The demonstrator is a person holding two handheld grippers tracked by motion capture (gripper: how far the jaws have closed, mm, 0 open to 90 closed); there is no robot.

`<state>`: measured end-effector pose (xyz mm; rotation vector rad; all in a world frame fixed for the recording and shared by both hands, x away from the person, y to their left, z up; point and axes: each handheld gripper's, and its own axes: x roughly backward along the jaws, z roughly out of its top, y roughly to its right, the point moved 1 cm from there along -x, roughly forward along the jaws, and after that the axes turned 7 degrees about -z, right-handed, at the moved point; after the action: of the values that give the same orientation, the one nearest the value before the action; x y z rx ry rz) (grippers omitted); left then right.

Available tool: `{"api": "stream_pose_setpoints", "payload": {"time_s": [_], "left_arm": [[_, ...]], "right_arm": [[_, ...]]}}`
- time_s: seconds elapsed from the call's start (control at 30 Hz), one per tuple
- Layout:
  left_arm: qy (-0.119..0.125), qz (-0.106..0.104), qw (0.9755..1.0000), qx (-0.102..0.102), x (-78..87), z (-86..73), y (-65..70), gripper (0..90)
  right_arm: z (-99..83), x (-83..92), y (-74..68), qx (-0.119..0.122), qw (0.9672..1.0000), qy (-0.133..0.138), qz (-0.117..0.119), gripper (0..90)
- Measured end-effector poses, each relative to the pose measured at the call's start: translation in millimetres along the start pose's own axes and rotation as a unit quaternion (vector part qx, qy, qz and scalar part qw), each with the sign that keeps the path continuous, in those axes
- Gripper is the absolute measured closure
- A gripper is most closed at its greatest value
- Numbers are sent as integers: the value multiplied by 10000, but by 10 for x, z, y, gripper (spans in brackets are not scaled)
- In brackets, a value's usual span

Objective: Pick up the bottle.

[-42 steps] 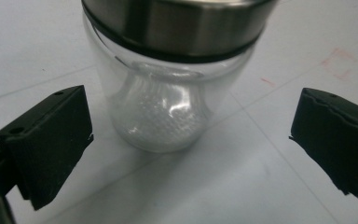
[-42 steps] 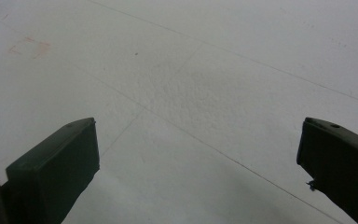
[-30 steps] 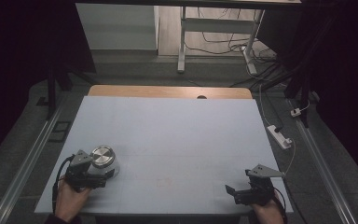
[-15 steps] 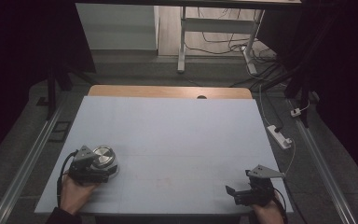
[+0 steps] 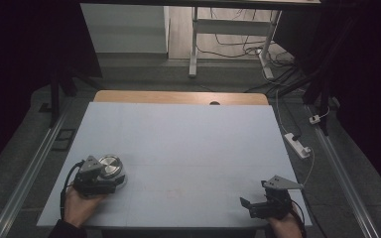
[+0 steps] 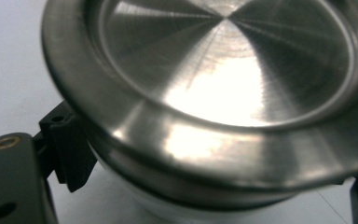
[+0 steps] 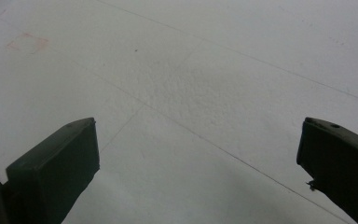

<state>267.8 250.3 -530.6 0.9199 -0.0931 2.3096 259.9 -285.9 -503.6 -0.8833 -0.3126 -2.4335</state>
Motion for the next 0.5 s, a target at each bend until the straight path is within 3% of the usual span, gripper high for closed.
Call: {"api": "stream_pose_setpoints", "payload": {"time_s": [0.1,0.5], "left_arm": [[-64,100,9999,-35,4,8,26,144],[-118,122,9999,30,17,27,41,149]], "right_arm": [[0,2,-1,6,10000,-1,-3,0],[-1,6,-5,36,10000,13,-3,0]]}}
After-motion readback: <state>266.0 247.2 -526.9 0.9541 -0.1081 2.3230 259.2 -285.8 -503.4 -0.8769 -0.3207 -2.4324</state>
